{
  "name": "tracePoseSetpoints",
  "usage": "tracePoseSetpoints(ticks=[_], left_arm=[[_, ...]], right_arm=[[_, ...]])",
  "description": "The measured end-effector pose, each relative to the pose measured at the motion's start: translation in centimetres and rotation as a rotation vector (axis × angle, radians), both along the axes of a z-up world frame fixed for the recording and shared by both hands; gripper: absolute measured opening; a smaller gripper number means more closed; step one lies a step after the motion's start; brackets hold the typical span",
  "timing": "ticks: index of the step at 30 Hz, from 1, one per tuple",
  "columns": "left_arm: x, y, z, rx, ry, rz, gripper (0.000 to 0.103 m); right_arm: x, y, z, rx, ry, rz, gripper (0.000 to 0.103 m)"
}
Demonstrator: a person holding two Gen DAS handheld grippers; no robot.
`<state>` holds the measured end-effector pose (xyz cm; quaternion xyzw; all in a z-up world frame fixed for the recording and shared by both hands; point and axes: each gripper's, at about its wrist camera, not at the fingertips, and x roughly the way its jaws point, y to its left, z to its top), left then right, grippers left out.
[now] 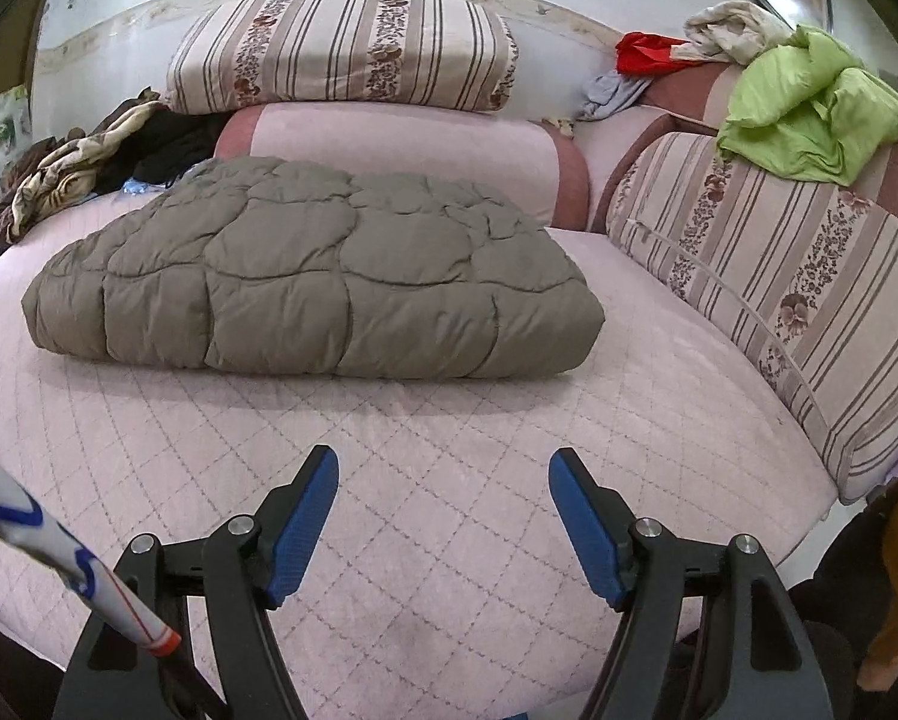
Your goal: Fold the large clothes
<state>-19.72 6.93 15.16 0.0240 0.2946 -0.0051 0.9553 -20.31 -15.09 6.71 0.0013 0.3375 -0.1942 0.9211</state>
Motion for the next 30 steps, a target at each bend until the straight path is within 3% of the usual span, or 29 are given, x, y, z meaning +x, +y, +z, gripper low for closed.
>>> tracePoseSetpoints(ticks=[11, 30], left_arm=[[0.0, -2.3, -1.2, 0.111, 0.019, 0.031, 0.103], [1.1, -2.6, -3.6, 0.042, 0.147, -0.019, 0.103]], right_arm=[[0.6, -1.4, -1.2, 0.060, 0.055, -0.019, 0.077], [0.4, -1.0, -0.7, 0.035, 0.026, -0.016, 0.077]])
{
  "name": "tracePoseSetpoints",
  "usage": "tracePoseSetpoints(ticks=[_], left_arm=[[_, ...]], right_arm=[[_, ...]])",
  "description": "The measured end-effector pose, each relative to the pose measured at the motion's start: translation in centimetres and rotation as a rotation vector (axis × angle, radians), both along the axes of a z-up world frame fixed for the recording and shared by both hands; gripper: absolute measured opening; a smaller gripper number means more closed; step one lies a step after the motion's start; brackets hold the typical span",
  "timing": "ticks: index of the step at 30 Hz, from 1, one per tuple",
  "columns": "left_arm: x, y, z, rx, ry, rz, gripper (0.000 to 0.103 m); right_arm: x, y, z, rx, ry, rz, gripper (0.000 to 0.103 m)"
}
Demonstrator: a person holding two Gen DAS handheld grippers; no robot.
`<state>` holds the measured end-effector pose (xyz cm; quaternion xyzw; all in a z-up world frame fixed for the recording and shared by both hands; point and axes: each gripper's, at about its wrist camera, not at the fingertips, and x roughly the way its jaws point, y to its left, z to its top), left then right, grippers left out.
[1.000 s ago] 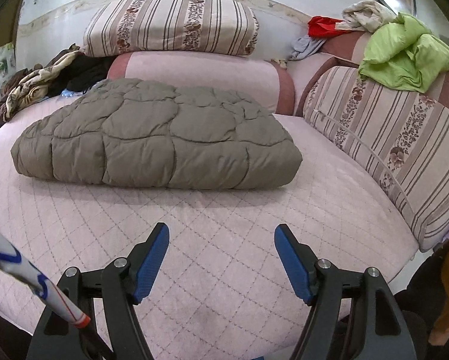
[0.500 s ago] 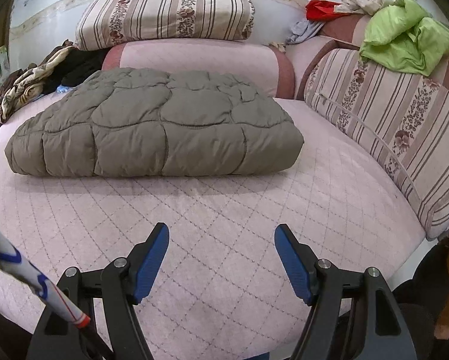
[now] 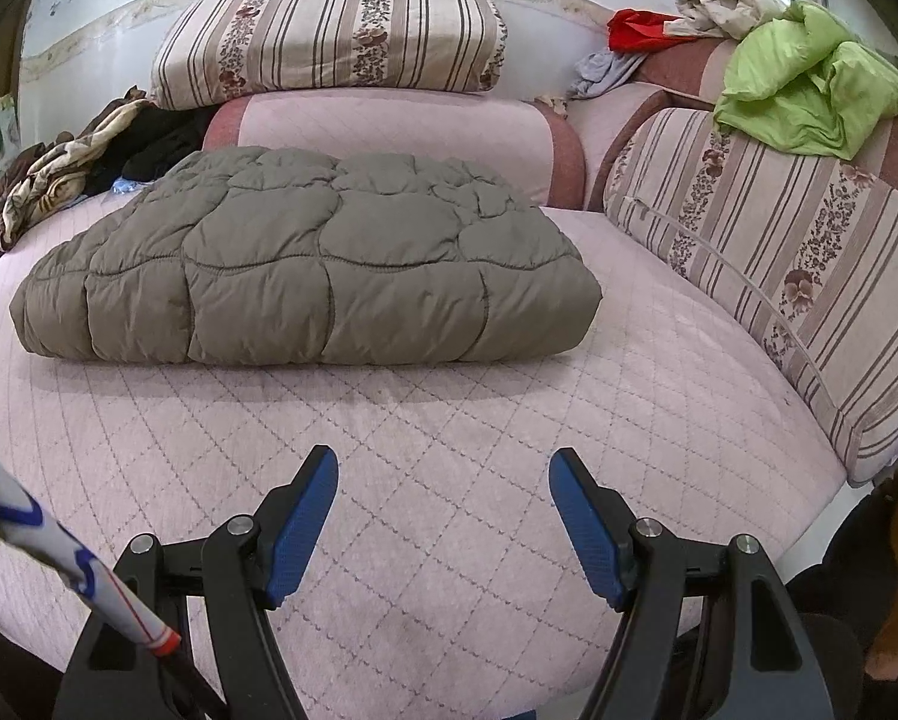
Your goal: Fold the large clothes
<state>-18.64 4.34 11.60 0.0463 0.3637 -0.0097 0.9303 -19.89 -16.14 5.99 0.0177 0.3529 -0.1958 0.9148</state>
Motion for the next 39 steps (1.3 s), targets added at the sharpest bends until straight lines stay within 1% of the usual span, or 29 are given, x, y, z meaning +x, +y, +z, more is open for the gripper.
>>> tracePoseSetpoints(ticks=[3, 7, 13, 21, 29, 39], left_arm=[[0.2, 0.0, -0.2, -0.011, 0.018, -0.001, 0.103], [0.2, 0.1, -0.3, -0.013, 0.020, -0.002, 0.103], [0.3, -0.1, -0.7, -0.006, 0.027, -0.001, 0.103], [0.5, -0.3, -2.0, 0.019, 0.051, 0.004, 0.103], [0.5, -0.5, -2.3, 0.029, 0.058, 0.000, 0.103], [0.7, -0.4, -2.7, 0.022, 0.077, -0.009, 0.103]], right_arm=[[0.1, 0.0, -0.1, -0.006, 0.005, 0.003, 0.077], [0.1, 0.0, -0.1, -0.009, 0.007, 0.004, 0.077], [0.2, 0.3, -0.1, -0.033, 0.014, 0.001, 0.077], [0.6, 0.5, -0.4, -0.064, 0.055, -0.006, 0.077], [0.6, 0.2, -0.6, -0.039, 0.073, -0.005, 0.078], [0.6, 0.3, -0.4, -0.035, 0.056, 0.001, 0.078]])
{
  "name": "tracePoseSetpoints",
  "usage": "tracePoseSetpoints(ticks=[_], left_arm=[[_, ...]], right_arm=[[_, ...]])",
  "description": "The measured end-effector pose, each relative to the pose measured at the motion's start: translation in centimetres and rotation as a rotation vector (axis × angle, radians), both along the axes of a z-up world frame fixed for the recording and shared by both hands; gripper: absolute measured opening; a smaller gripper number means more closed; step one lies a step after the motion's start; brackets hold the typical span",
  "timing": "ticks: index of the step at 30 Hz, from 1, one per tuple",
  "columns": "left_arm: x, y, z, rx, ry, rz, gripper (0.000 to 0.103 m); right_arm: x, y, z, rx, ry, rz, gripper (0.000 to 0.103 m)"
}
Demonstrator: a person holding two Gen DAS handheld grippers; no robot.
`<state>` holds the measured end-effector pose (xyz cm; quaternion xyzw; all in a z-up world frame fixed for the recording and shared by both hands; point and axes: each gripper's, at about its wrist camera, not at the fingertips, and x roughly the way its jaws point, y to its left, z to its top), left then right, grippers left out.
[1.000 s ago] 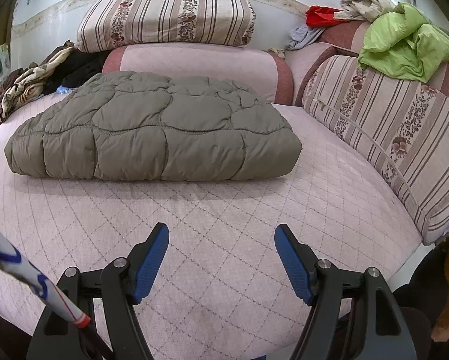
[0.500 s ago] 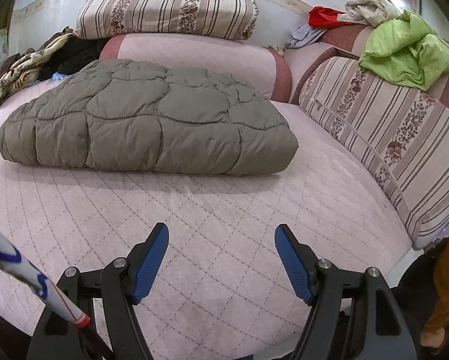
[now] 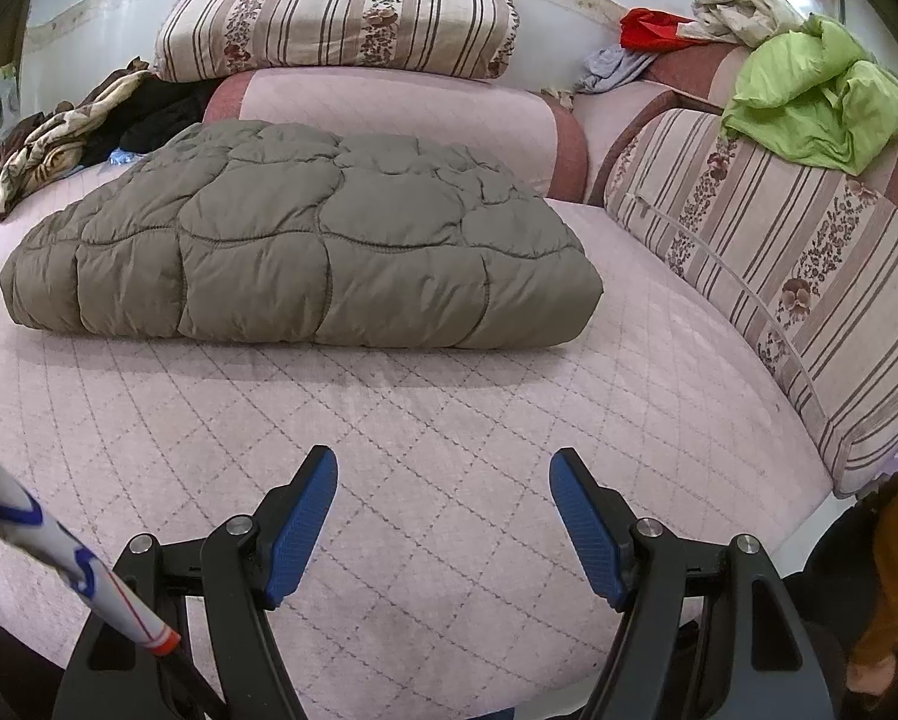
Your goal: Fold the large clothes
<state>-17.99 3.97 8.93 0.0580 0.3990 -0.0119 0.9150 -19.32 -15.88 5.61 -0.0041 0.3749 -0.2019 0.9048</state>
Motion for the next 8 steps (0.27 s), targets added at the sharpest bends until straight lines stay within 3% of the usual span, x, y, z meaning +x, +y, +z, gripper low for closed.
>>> tracePoseSetpoints(ticks=[8], left_arm=[[0.18, 0.21, -0.43, -0.014, 0.016, 0.006, 0.103]], right_arm=[[0.24, 0.29, -0.44, 0.001, 0.015, 0.007, 0.078]])
